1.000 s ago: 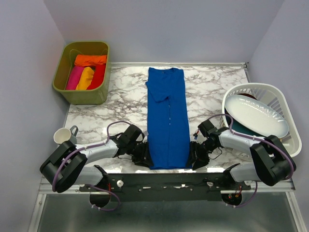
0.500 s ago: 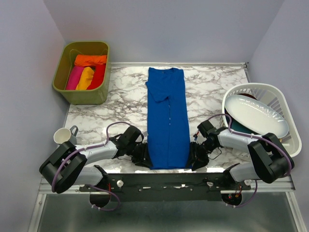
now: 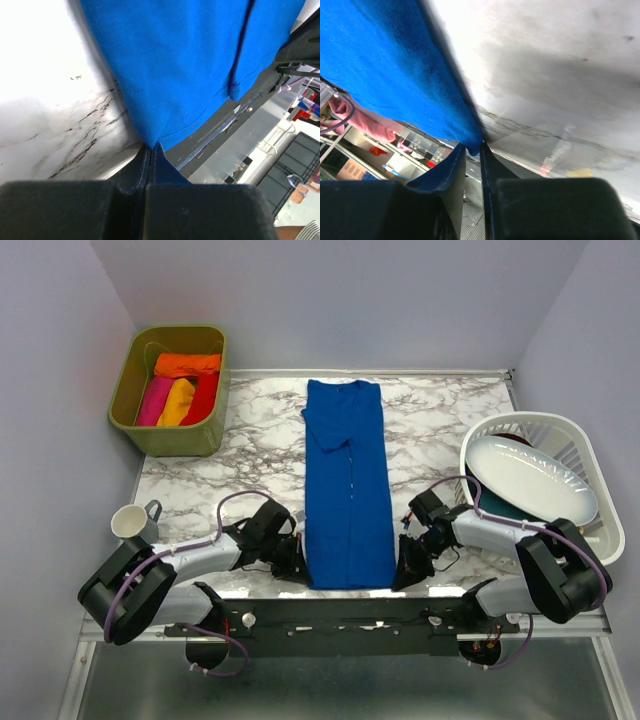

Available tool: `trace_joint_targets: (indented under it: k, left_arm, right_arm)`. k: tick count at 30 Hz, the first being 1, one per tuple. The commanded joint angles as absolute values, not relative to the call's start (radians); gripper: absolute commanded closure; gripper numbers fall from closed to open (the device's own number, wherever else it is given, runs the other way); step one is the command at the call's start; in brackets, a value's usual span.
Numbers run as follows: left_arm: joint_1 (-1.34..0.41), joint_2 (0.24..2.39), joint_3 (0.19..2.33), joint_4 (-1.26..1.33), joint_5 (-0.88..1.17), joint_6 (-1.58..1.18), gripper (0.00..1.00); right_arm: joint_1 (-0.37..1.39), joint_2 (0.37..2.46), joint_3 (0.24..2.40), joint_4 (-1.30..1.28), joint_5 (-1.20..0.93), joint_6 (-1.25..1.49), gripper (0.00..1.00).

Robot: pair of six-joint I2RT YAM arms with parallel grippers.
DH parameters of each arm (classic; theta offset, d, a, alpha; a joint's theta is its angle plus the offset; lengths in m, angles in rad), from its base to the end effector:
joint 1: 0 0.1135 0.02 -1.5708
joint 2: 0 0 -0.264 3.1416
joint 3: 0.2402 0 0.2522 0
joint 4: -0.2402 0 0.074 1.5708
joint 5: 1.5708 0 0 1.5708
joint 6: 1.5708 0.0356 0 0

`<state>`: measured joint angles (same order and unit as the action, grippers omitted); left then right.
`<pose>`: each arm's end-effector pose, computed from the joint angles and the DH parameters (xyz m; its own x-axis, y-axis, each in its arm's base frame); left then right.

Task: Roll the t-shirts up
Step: Roll the T-shirt to the center of the board.

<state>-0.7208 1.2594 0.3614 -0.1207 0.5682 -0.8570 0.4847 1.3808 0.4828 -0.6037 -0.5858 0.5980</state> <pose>0.1325 -0.1419 0.1221 -0.9995 0.0301 0.0029 0.0195 0.7174 -0.6964 0.1473 0.0998 0.1151 -0.9671 0.0209 0.2535 0.1482 0.8563 0.4947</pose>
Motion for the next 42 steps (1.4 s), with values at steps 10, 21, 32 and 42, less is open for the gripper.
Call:
trace_joint_targets:
  k: [10, 21, 32, 42]
  left_arm:
    - [-0.684, 1.152, 0.437, -0.170, 0.580, -0.724, 1.00]
    - [-0.669, 1.132, 0.526, -0.452, 0.581, -0.675, 1.00]
    - [-0.670, 1.161, 0.502, -0.453, 0.580, -0.753, 1.00]
    - [-0.609, 1.190, 0.574, -0.485, 0.532, -0.707, 1.00]
  right_arm:
    - [0.482, 1.146, 0.491, -0.552, -0.483, 0.525, 1.00]
    - [0.477, 1.123, 0.540, -0.738, -0.604, 0.548, 1.00]
    - [0.477, 1.141, 0.508, -0.746, -0.682, 0.629, 1.00]
    - [0.427, 1.210, 0.592, -0.710, -0.745, 0.634, 0.99]
